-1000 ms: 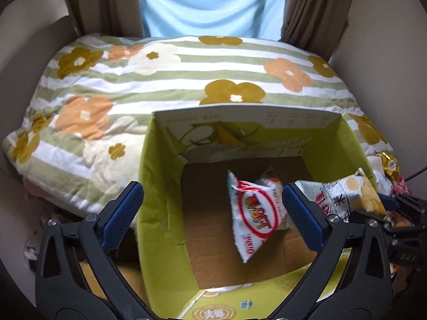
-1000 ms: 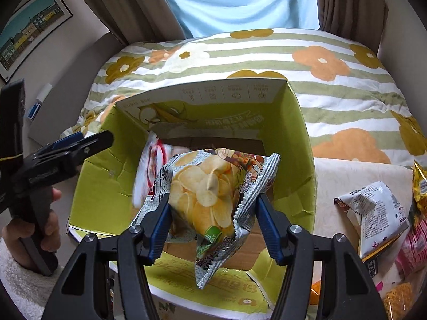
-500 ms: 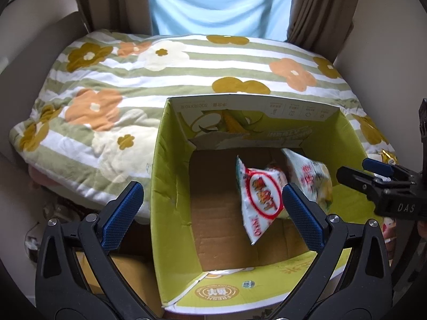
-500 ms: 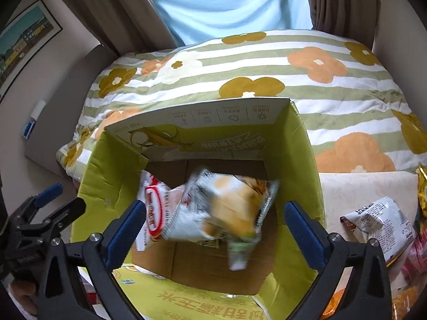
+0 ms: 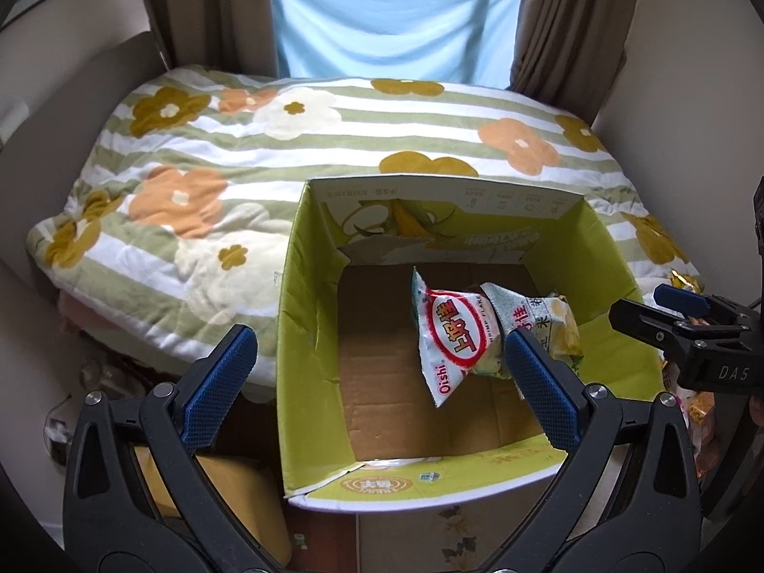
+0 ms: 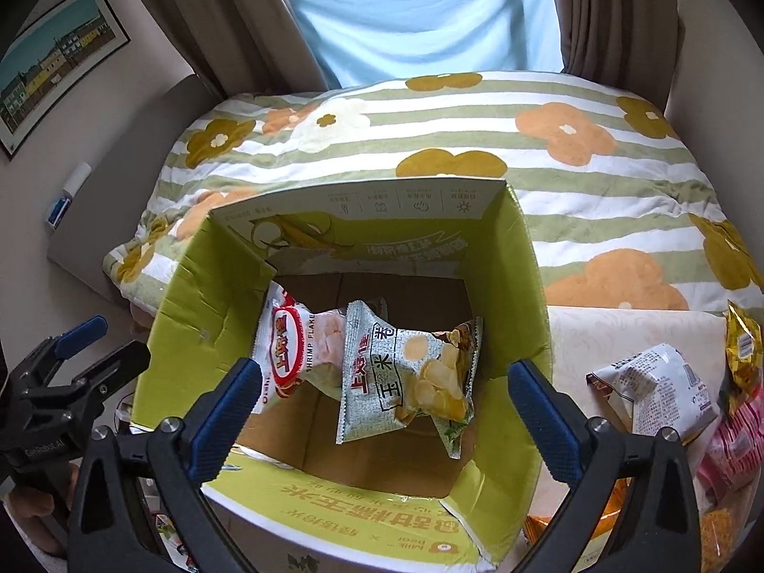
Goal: Organize snacks
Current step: 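Move both tools back over the remaining snack packets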
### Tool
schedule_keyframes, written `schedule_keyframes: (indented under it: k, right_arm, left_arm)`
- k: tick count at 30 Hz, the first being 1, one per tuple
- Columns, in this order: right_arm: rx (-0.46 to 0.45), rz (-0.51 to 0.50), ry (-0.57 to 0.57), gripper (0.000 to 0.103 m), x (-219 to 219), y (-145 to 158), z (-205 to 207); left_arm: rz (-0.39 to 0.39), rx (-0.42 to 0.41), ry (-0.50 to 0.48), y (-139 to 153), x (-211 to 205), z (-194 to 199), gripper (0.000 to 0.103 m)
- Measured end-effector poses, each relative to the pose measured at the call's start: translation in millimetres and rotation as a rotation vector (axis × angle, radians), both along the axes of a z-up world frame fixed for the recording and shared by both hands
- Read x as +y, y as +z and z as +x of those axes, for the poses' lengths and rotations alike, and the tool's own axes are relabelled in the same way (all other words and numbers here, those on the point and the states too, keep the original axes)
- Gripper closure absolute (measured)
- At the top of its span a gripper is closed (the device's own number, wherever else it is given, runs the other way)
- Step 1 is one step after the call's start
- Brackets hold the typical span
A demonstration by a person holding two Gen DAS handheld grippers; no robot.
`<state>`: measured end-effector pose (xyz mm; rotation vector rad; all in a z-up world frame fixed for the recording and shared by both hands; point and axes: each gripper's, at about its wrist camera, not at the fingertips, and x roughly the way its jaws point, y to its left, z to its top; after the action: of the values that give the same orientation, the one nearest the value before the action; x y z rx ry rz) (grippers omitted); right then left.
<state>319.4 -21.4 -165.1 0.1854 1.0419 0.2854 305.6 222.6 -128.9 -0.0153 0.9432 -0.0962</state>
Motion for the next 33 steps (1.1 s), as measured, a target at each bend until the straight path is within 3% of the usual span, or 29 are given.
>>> schedule_keyframes:
  k: [7,14,22,27,33]
  right_arm:
    - [-0.061,-0.04,-0.019,0.0,-10,34,-26]
    - [-0.101,-0.069,-0.075,0.0,-47,59,-61]
    - [-0.118,-0.103,-0.161,0.0,-121,70,-105]
    - [-0.132,-0.164,-0.24,0.0,-184,73,-145]
    - [-0.109,-0.176,-0.253,0.0,-248,64,-180]
  left_arm:
    - [-0.021,-0.061,-0.067,25,-22,-15,0.0]
    - [-0.006,-0.095,-0.177,42,-71,-33,0.0]
    - [-0.01,-0.11,-0.272,48,-151,-74,0.0]
    - [-0.032,-0.088,-0.315,43,-210,-101,0.0]
    - [-0.032,-0.041,-0.367,27,-279,-126,0.0]
